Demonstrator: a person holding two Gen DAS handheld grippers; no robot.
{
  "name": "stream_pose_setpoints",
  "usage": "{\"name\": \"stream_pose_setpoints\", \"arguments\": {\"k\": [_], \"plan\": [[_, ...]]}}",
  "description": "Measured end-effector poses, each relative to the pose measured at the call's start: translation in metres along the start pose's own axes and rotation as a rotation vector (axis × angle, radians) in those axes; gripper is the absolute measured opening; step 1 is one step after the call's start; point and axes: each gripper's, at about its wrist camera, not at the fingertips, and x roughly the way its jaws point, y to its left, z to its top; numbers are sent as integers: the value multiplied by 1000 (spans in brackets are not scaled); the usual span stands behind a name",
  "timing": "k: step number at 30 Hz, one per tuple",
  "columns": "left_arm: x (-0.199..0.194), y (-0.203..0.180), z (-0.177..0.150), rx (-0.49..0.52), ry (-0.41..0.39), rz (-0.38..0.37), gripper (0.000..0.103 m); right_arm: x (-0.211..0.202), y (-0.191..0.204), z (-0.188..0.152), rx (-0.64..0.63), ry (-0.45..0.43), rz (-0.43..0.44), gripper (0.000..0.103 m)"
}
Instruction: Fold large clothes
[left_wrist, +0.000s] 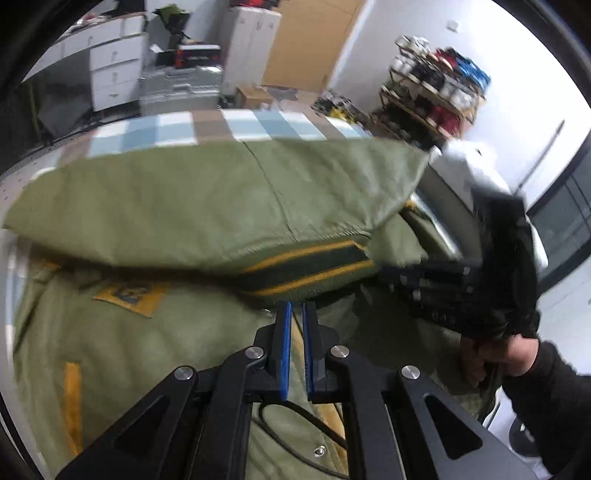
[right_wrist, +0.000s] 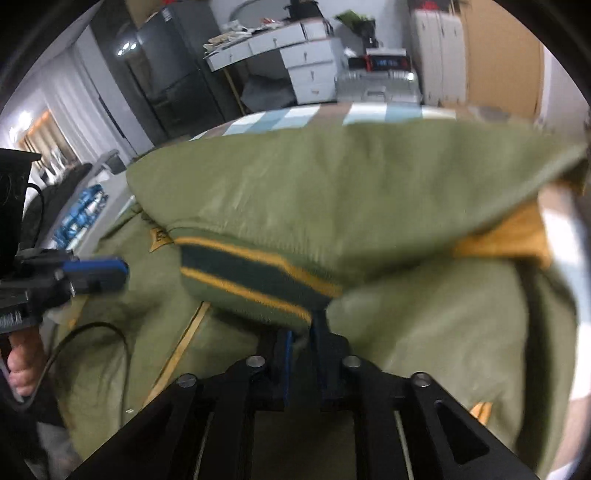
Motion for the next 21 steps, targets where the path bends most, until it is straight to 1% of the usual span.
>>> {"name": "stream_pose_setpoints", "arguments": {"k": [1,2,3,4,5,6,8,9,10,11,13,14,15,17,18,19,20,21], "plan": [[-9,1,6,2,-29,-12,3,-2,-2,-2,15,13,23,14],[-15,0,11,15,-58,-1,7,-6,-2,-4,12,9,37,14],[-18,-1,14,23,-75,21,24,-12,1,-6,-3,0,41,14],[-21,2,26,31,-106,62,35,-23,4,-5,-22,-19,36,14],[-21,3,34,35,-133,71,52,-38,5,-4,-34,-47,36,14],[-18,4,43,32,-154,84,55,-50,7,-4,-40,-78,32,14],[-2,6,59,2,-139,106,55,-78,5,11,-45,-152,-24,19],[5,5,58,-10,-136,106,55,-87,3,20,-47,-182,-54,28],[21,10,68,-27,-130,109,55,-98,0,35,-52,-225,-107,40],[33,14,70,-40,-118,117,55,-105,-3,50,-50,-253,-168,54],[54,22,66,-78,-107,134,55,-107,-12,79,-41,-282,-265,67],[58,27,57,-110,-100,114,55,-103,-17,92,-39,-277,-295,67],[66,35,53,-143,-111,96,55,-94,-25,108,-36,-252,-324,67],[59,36,29,-157,-162,72,55,-73,-42,131,-34,-196,-376,66],[60,37,22,-149,-187,65,55,-59,-51,139,-33,-158,-433,66],[57,36,17,-146,-202,51,55,-43,-62,141,-20,-112,-482,66],[51,36,15,-158,-215,28,55,-31,-74,136,2,-66,-507,66],[48,40,13,-176,-226,1,55,-15,-85,126,29,1,-509,66]]}}
